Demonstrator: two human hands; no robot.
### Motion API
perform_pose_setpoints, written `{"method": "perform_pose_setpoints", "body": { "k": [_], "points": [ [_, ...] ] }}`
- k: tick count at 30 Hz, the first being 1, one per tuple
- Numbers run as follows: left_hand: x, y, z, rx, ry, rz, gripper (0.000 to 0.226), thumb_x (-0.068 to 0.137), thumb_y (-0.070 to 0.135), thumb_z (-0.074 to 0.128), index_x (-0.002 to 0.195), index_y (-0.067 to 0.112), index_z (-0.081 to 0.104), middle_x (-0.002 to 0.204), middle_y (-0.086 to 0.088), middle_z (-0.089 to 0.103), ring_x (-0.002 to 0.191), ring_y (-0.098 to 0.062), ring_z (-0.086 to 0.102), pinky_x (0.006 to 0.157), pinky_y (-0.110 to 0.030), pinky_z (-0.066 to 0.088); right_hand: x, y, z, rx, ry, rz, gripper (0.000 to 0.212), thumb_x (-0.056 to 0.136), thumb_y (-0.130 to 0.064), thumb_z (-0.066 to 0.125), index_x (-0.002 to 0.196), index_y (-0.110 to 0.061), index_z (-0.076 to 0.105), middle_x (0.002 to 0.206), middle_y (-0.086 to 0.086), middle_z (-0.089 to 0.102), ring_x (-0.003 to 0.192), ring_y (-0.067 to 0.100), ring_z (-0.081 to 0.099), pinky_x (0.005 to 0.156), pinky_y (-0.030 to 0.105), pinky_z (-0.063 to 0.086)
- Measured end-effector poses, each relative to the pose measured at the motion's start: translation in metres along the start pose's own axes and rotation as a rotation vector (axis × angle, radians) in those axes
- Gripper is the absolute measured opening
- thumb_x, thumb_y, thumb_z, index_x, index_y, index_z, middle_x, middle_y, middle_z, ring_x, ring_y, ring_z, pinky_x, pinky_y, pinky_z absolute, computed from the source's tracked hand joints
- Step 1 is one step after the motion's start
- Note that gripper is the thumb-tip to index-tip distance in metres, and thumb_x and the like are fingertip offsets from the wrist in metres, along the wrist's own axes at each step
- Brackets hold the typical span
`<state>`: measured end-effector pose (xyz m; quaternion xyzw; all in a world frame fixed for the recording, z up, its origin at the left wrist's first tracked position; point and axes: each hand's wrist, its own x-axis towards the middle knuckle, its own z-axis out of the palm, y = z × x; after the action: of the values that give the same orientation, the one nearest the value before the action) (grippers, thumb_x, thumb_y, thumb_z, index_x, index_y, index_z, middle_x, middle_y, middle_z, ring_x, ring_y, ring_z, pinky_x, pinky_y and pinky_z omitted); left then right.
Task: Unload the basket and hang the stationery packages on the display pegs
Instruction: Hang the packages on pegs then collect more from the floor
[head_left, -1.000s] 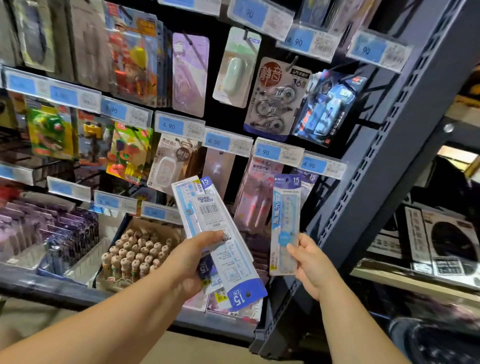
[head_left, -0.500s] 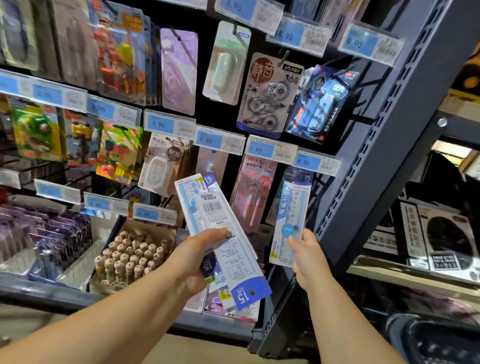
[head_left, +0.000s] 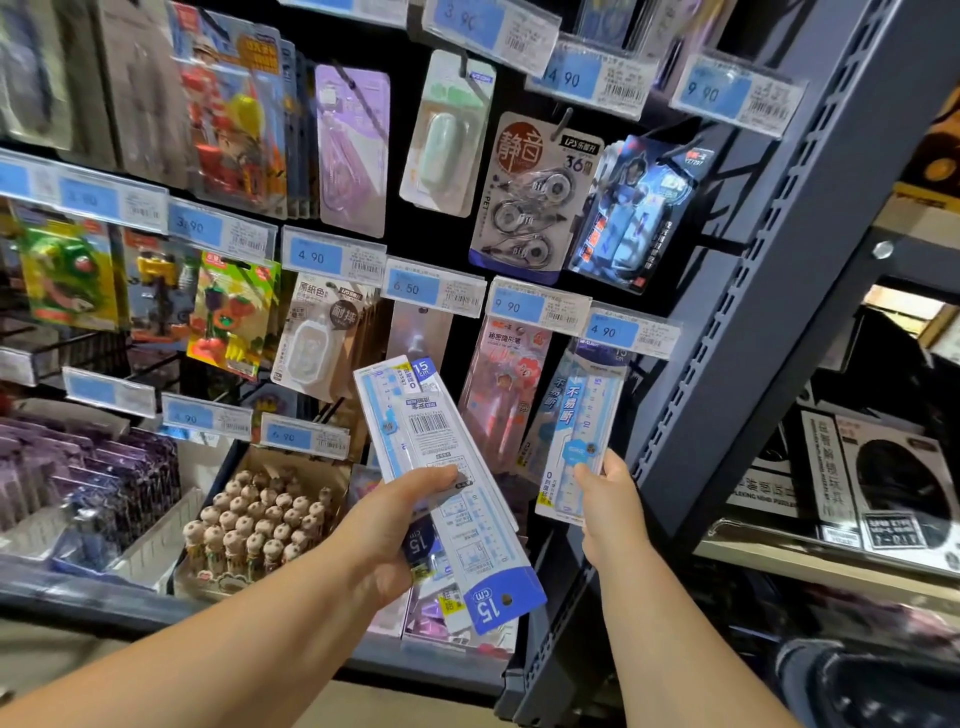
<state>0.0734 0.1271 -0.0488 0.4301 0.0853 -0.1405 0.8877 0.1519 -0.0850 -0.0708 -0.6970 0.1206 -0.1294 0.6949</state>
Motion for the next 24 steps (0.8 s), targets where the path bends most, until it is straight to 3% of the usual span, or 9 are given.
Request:
{"method": "perform_pose_setpoints", "body": {
  "k": [8,14,18,21,23,24],
  "points": [
    [-0.001,0.004,0.000,0.002,-0.008,0.016,0.024,0.089,0.009,0.063,0.114,0.006,0.062,0.095,-0.021,0.074,0.076,-0.034,0.074,0.057,-0.042,0.060,0.000,0.006,0.006,0.032,0.034,0.019,0.031,0.101,-0.008,0.046,0.126,-0.025,0.054,0.121,0.003,0.064,0.107,0.024,0.063,0.088,0.046,0.055],
    [0.001,0.001,0.003,0.001,-0.009,0.017,0.026,0.089,0.009,0.064,0.115,0.007,0.063,0.100,-0.022,0.073,0.081,-0.035,0.074,0.058,-0.043,0.060,0.000,0.005,0.019,0.048,0.107,0.013,0.029,0.101,-0.010,0.047,0.125,-0.021,0.057,0.112,0.002,0.065,0.098,0.021,0.064,0.063,0.028,0.051],
    [0.002,0.001,0.004,0.007,-0.022,0.029,0.026,0.089,0.008,0.063,0.115,0.007,0.062,0.099,-0.022,0.073,0.082,-0.036,0.074,0.057,-0.044,0.060,0.010,0.007,0.018,-0.256,0.169,-0.022,0.025,0.099,-0.014,0.048,0.119,-0.017,0.063,0.111,0.005,0.068,0.092,0.024,0.063,0.061,0.027,0.048],
    [0.002,0.004,0.004,0.012,-0.031,0.042,0.021,0.090,0.009,0.062,0.111,0.008,0.063,0.094,-0.021,0.074,0.074,-0.033,0.074,0.052,-0.042,0.059,0.008,0.003,0.020,-0.581,0.101,-0.020,0.035,0.097,-0.016,0.039,0.123,-0.018,0.063,0.116,0.004,0.063,0.094,0.027,0.058,0.076,0.032,0.047],
    [0.003,0.006,0.002,0.016,-0.023,0.050,0.020,0.090,0.010,0.063,0.110,0.007,0.064,0.093,-0.021,0.074,0.073,-0.033,0.074,0.053,-0.041,0.060,-0.004,-0.010,0.021,-0.672,0.102,-0.060,0.037,0.098,-0.022,0.043,0.134,-0.020,0.056,0.126,0.002,0.053,0.104,0.026,0.055,0.084,0.032,0.041],
    [0.004,0.007,0.002,0.014,-0.020,0.054,0.020,0.090,0.010,0.063,0.110,0.006,0.064,0.093,-0.021,0.074,0.073,-0.032,0.074,0.053,-0.041,0.060,-0.013,-0.018,0.021,-0.665,0.076,-0.123,0.032,0.098,-0.027,0.048,0.128,-0.024,0.058,0.127,-0.001,0.053,0.107,0.023,0.056,0.087,0.032,0.043]
  ]
}}
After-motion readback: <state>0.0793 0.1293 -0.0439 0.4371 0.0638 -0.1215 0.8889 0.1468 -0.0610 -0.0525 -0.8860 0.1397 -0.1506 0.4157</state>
